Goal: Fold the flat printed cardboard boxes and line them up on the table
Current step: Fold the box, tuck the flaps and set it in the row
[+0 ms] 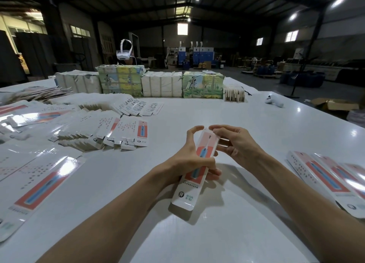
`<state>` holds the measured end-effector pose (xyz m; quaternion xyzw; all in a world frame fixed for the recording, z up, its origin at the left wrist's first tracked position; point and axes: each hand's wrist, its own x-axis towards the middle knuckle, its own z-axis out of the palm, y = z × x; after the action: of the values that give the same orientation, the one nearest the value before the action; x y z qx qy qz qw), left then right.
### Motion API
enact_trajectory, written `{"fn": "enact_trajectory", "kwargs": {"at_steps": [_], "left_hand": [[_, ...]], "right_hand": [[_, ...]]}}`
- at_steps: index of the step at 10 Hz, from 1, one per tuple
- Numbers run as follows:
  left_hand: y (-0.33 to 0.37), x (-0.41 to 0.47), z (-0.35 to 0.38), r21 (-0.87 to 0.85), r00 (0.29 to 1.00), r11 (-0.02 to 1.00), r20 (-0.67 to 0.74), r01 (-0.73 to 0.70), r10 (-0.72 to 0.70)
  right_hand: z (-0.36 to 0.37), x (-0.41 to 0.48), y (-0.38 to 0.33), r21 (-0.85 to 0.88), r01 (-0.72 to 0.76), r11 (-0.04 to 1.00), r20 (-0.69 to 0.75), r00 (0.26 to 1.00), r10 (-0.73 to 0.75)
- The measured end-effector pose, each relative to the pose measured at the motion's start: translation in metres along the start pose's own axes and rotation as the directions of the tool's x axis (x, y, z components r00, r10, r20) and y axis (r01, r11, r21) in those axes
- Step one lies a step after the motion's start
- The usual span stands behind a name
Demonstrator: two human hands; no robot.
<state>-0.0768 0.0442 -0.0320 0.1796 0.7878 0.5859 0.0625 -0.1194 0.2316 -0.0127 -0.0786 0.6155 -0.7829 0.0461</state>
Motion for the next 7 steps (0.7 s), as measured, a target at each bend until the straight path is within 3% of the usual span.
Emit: {"fn": "enact_trajectory", "kwargs": {"at_steps": [2, 4, 5, 7], "left_hand": [[-0.007, 0.005, -0.002, -0.018, 0.998, 0.999, 0.051, -0.030, 0.031], [-0.012, 0.008, -0.005, -0.037, 0.999, 0.998, -0.012, -0.050, 0.050], [-0.011, 0.010, -0.006, -0.014, 0.997, 0.999, -0.070, -0.028, 0.027], [-0.016, 0.011, -0.010, -0.102, 0.998, 0.995, -0.062, 0.012, -0.018]], "right_hand": [[-0.002, -0.002, -0.002, -0.025, 0.005, 1.000, 0.024, 1.000, -0.005], [0.000, -0.003, 0.000, 0.005, 0.020, 1.000, 0.172, 0.985, -0.021], [0.007, -0.002, 0.007, -0.065, 0.072, 0.995, 0.094, 0.993, -0.066], [0.011, -0.007, 0.012, -0.122, 0.143, 0.982, 0.133, 0.983, -0.127]]}}
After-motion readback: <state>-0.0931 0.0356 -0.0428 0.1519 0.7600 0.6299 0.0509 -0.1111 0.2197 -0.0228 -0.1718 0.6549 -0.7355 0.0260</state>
